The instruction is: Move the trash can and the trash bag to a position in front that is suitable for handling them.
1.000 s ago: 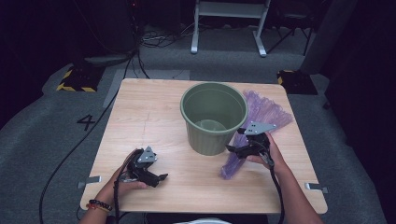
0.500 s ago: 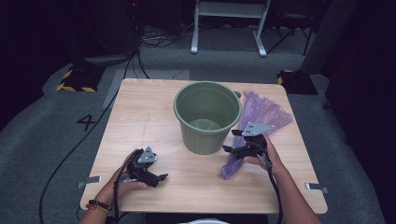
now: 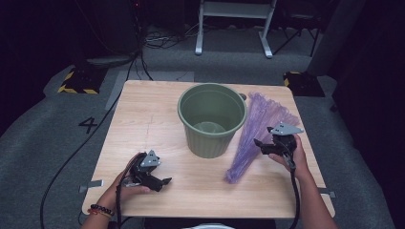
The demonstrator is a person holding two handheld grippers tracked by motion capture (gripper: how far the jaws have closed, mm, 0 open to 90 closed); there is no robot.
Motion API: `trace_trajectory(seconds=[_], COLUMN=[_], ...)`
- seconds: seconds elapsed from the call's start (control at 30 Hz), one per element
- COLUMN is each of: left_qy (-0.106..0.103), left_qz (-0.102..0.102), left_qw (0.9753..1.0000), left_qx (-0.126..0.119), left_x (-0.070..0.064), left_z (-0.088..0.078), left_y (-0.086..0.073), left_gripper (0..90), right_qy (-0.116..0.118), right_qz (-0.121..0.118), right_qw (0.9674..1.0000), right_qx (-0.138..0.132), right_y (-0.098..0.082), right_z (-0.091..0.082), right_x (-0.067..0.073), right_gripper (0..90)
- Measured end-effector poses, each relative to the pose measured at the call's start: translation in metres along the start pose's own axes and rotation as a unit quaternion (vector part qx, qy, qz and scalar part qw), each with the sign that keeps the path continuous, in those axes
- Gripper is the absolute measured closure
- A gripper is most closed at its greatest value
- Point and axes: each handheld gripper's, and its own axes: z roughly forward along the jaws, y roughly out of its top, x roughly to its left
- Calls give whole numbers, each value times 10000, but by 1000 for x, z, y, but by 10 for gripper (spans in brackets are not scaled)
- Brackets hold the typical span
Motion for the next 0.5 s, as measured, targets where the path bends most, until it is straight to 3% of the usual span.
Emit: trace_trajectory(seconds=[0.07,0.17,0.33,0.4,0.5], left_qy=[1,12,11,11,10], left_qz=[1,-1,-2,-1,0], left_qw=[10000,10000,10000,10000,10000], left_qx=[0,5,4,5,5], left_x=[0,0,0,0,0], left_z=[0,0,0,0,0], left_y=[0,0,0,0,0], left_gripper=[62,63,63,63,63], right_qy=[-97,37,57,181,213], right_qz=[-55,85,72,301,355], right_qw=[9999,9999,9995,9986,9979], right_qx=[71,97,313,392,494], right_y=[-1,-3,-8,-16,-21], right_z=[6,17,32,40,45], right_x=[-2,-6,-10,-14,-14], right_gripper=[255,243,220,212,210])
